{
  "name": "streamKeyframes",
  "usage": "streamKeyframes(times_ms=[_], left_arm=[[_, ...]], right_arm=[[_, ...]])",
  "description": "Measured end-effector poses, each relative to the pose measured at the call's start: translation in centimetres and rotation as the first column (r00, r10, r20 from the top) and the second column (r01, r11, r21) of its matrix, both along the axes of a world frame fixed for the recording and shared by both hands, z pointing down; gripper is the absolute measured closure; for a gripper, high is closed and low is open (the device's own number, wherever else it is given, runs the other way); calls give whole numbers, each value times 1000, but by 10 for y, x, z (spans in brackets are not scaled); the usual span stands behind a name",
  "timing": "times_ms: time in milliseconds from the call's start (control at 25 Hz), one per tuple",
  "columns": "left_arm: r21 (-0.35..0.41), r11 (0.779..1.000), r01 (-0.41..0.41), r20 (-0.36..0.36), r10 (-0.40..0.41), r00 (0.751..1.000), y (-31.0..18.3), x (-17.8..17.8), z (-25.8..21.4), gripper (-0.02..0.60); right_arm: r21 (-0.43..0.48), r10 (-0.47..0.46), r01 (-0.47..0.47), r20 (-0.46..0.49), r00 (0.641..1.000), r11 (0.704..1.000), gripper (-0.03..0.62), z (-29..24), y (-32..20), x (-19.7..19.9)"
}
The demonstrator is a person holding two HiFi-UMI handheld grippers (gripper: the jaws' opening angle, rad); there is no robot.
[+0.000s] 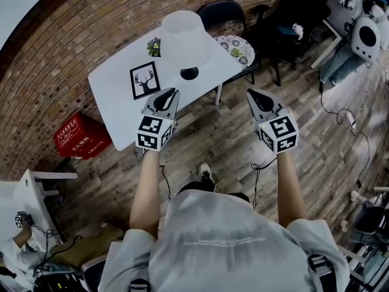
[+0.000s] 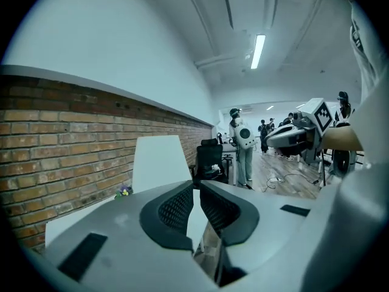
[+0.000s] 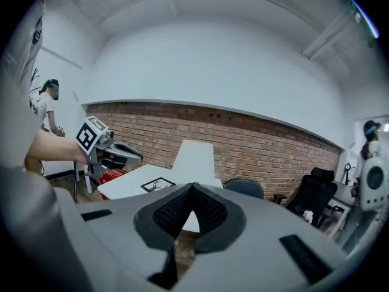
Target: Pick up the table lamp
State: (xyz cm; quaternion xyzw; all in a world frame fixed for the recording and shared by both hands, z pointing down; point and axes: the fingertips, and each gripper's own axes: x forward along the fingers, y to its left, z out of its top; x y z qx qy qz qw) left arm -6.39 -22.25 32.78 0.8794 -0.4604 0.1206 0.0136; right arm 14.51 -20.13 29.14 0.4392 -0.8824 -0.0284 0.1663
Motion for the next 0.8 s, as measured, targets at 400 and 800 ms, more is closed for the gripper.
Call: streamKeyframes(times_ms=[400,800], left_arm=[[-136,991,-13,-64,4,998,-139,-49,84,440],[-141,990,16,-131,-35,991,-286,-46,215,388]], right_arm=[[-109,-3,1,-14,1000,994,507,71,-138,-68],[-188,-28,32,20,999,982,399,192,-267,-91]])
